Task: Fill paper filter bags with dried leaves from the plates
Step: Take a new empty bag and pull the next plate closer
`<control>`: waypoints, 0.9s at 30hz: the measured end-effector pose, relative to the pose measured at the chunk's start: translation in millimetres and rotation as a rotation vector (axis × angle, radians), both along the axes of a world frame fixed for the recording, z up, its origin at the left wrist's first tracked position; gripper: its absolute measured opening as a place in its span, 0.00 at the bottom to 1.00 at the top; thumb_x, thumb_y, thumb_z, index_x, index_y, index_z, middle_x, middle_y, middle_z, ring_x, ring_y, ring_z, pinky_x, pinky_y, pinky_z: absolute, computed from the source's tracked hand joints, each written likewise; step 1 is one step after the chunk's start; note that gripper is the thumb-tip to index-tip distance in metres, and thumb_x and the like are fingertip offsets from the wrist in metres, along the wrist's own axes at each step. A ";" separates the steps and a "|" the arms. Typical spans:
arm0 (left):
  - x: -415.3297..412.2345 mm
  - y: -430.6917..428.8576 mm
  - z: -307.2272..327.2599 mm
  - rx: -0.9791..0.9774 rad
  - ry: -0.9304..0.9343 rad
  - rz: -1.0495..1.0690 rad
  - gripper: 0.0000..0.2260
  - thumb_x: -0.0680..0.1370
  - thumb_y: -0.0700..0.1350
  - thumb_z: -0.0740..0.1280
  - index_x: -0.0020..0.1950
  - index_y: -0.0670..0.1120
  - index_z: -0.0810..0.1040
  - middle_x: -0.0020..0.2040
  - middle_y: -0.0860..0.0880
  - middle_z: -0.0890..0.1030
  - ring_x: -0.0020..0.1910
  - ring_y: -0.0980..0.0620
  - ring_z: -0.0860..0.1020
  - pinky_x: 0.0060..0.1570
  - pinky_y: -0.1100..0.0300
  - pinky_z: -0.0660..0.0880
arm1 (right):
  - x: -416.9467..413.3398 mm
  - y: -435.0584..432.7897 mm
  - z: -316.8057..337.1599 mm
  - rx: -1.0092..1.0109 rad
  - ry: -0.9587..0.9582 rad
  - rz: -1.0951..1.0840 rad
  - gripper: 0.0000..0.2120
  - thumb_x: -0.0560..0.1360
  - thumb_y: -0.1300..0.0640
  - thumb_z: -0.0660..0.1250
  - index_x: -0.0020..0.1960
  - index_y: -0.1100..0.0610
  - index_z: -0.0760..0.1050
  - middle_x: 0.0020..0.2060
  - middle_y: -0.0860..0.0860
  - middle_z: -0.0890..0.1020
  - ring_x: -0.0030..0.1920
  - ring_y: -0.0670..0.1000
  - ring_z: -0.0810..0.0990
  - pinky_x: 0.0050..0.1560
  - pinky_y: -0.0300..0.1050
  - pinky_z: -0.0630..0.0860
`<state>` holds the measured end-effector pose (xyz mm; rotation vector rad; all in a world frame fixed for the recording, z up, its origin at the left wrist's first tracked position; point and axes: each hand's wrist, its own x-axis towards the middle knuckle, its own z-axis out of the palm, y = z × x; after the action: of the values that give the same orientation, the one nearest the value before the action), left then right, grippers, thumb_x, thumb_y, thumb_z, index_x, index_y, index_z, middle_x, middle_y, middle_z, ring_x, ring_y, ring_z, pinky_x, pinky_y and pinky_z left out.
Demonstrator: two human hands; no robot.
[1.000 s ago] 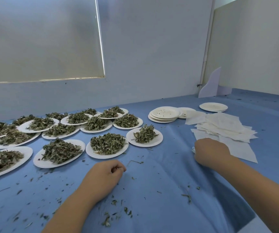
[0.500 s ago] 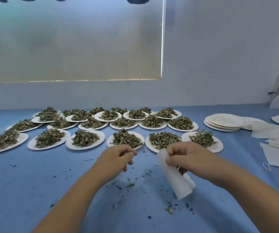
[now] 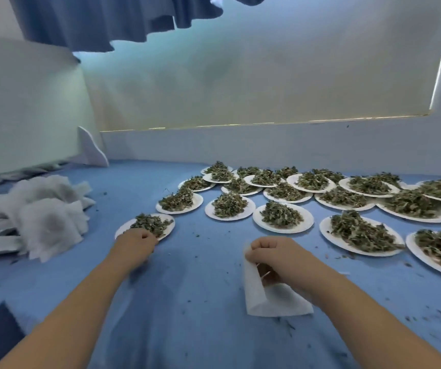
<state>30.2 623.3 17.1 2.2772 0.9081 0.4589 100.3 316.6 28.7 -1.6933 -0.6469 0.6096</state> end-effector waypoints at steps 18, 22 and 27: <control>18.0 105.6 -0.2 -0.341 -0.003 0.343 0.05 0.76 0.38 0.63 0.41 0.38 0.73 0.31 0.42 0.75 0.25 0.47 0.71 0.21 0.67 0.69 | -1.9 3.1 -26.5 0.005 -0.051 -0.108 0.11 0.75 0.58 0.66 0.34 0.54 0.72 0.28 0.51 0.78 0.28 0.51 0.74 0.32 0.36 0.70; 21.8 100.8 2.0 -0.347 0.041 0.307 0.05 0.75 0.35 0.64 0.39 0.39 0.71 0.30 0.43 0.73 0.26 0.48 0.71 0.27 0.67 0.68 | -4.1 2.8 -25.2 -0.011 -0.060 -0.112 0.13 0.75 0.57 0.66 0.32 0.52 0.73 0.28 0.50 0.78 0.28 0.49 0.75 0.31 0.35 0.70; 13.5 90.5 7.0 -0.551 -0.071 0.268 0.04 0.77 0.37 0.64 0.43 0.42 0.70 0.34 0.44 0.74 0.20 0.52 0.75 0.20 0.70 0.65 | -4.6 1.9 -24.8 0.003 -0.058 -0.119 0.11 0.76 0.58 0.66 0.34 0.53 0.74 0.29 0.51 0.79 0.28 0.49 0.75 0.32 0.36 0.71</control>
<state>43.7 713.8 24.1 1.6424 1.1453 0.3457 95.7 318.5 3.8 -1.7381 -0.5832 0.4762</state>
